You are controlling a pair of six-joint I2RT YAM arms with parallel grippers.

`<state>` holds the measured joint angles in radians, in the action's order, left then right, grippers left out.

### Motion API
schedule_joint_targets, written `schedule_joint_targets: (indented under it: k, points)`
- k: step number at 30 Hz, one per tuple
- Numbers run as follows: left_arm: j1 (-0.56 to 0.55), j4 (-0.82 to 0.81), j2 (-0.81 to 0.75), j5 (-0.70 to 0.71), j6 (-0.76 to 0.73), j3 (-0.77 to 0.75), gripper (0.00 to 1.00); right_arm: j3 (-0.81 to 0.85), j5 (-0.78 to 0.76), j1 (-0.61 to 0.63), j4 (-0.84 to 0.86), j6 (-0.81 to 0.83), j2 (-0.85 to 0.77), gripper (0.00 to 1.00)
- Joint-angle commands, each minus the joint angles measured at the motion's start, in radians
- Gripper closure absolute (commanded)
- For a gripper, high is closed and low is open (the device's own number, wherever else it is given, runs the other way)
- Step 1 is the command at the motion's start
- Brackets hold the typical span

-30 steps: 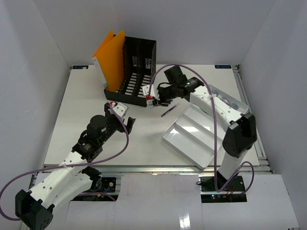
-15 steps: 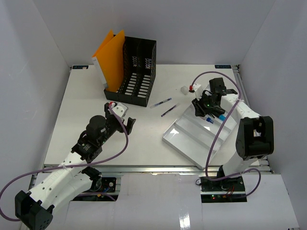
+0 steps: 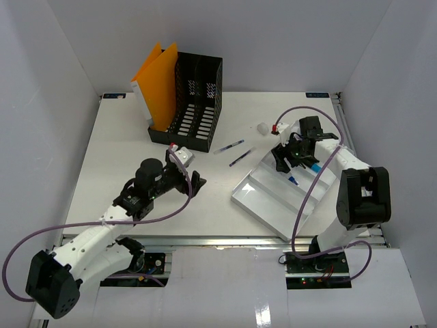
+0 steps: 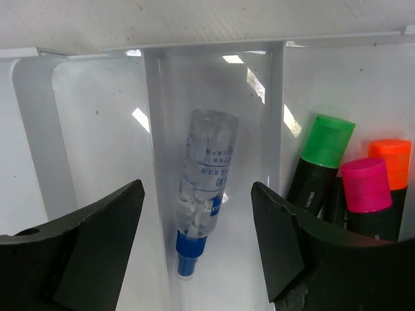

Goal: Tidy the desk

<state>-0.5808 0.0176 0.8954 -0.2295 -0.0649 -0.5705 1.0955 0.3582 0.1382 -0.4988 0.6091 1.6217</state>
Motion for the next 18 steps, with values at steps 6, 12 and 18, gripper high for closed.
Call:
schedule_joint_targets:
  k: [6, 12, 18]
  points:
    - [0.002, -0.029, 0.554, -0.295, 0.169, -0.417, 0.32, 0.014, 0.463, -0.098, 0.012, 0.030, -0.210, 0.26]
    - [-0.027, 0.118, 0.974, -0.292, 0.084, -0.812, 0.42, -0.062, 0.607, -0.198, 0.006, 0.101, -0.287, 0.28]
    - [-0.084, 0.283, 1.222, -0.053, -0.002, -1.119, 0.40, -0.081, 0.663, -0.228, 0.006, 0.104, -0.311, 0.29]
